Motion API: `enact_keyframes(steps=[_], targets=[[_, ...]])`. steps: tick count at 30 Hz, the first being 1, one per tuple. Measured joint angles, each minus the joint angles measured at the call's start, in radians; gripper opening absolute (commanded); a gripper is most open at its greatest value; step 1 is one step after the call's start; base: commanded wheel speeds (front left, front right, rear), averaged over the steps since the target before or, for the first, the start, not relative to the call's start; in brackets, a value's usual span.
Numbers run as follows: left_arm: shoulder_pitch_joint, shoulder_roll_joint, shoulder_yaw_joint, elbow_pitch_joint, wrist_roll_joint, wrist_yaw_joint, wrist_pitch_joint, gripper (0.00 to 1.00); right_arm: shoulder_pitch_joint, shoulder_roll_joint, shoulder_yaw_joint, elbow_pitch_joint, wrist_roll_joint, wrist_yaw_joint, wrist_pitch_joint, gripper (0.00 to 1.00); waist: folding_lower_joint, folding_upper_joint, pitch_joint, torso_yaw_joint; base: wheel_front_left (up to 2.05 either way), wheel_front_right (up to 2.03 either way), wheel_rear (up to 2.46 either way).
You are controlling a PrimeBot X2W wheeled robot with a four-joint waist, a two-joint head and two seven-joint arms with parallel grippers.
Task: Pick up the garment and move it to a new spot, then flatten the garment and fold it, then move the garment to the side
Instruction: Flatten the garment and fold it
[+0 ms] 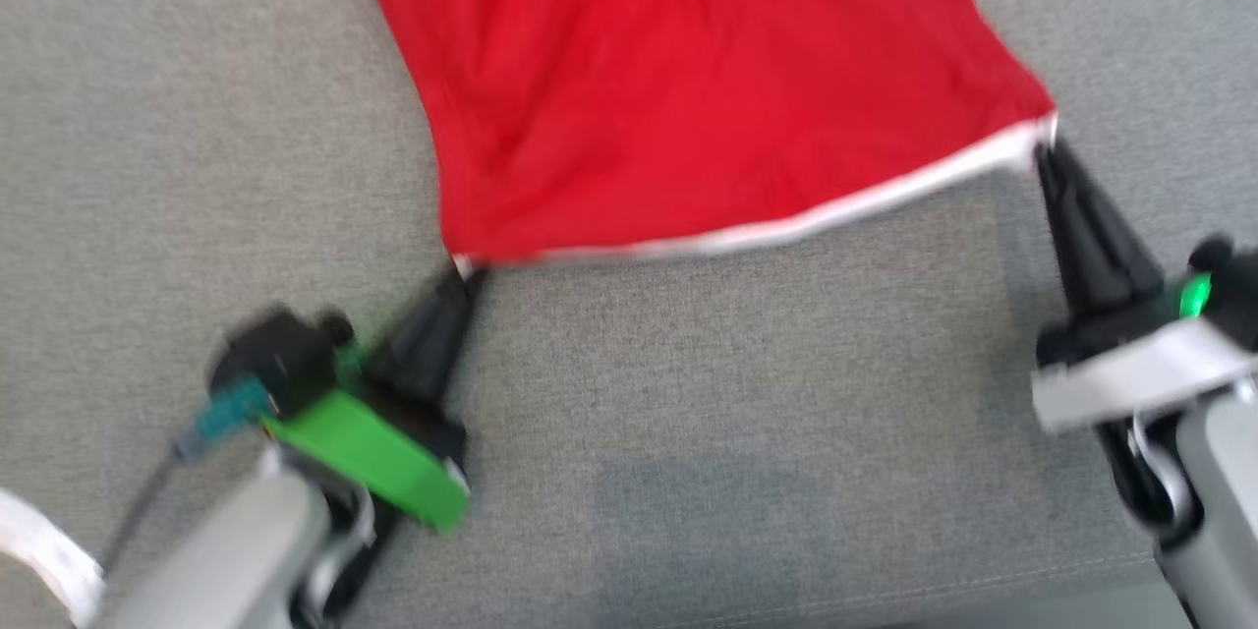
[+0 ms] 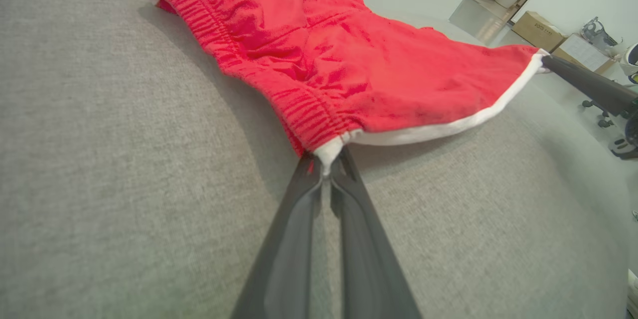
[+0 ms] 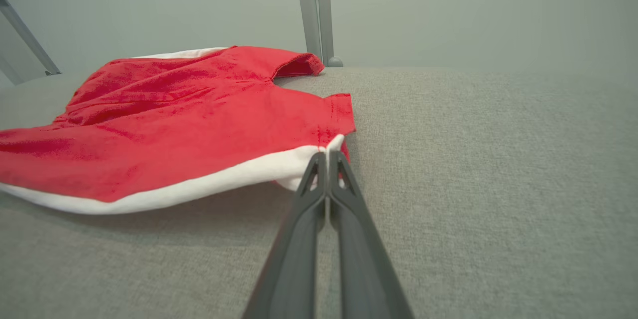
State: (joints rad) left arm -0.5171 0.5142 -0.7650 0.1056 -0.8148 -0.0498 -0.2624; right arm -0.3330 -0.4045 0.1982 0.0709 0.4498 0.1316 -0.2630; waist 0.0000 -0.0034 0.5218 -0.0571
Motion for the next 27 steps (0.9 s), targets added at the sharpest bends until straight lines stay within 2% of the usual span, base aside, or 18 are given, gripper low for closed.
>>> enact_keyframes(steps=[3, 6, 11, 19, 27], targets=[[0.13, -0.006, -0.03, -0.044, -0.001, 0.022, 0.0, 0.0, 0.128, -0.026, 0.005, -0.022, -0.004, 0.0, 0.0, 0.0, 0.0, 0.0, -0.06, 0.001, 0.0, 0.0, 0.0], [0.264, -0.007, -0.047, -0.093, -0.008, 0.063, 0.0, 0.0, 0.269, -0.054, 0.009, -0.053, 0.01, 0.0, 0.0, 0.0, 0.0, 0.0, -0.12, 0.002, 0.0, 0.0, 0.0], [0.429, -0.022, -0.008, -0.176, -0.027, 0.113, 0.0, 0.0, 0.438, -0.081, -0.03, -0.085, 0.05, 0.0, 0.0, 0.0, -0.0001, 0.0, -0.208, 0.002, 0.0, 0.0, 0.0], [0.506, -0.044, 0.007, -0.202, -0.028, 0.116, 0.0, 0.0, 0.47, -0.077, -0.047, -0.094, 0.061, 0.0, 0.0, 0.0, -0.0001, 0.0, -0.296, 0.011, 0.0, 0.0, 0.0], [0.512, -0.035, 0.008, -0.216, -0.02, 0.116, 0.0, 0.0, 0.464, -0.077, -0.036, -0.088, 0.066, 0.0, 0.0, 0.0, -0.0001, 0.0, -0.317, 0.021, 0.0, 0.0, 0.0]])
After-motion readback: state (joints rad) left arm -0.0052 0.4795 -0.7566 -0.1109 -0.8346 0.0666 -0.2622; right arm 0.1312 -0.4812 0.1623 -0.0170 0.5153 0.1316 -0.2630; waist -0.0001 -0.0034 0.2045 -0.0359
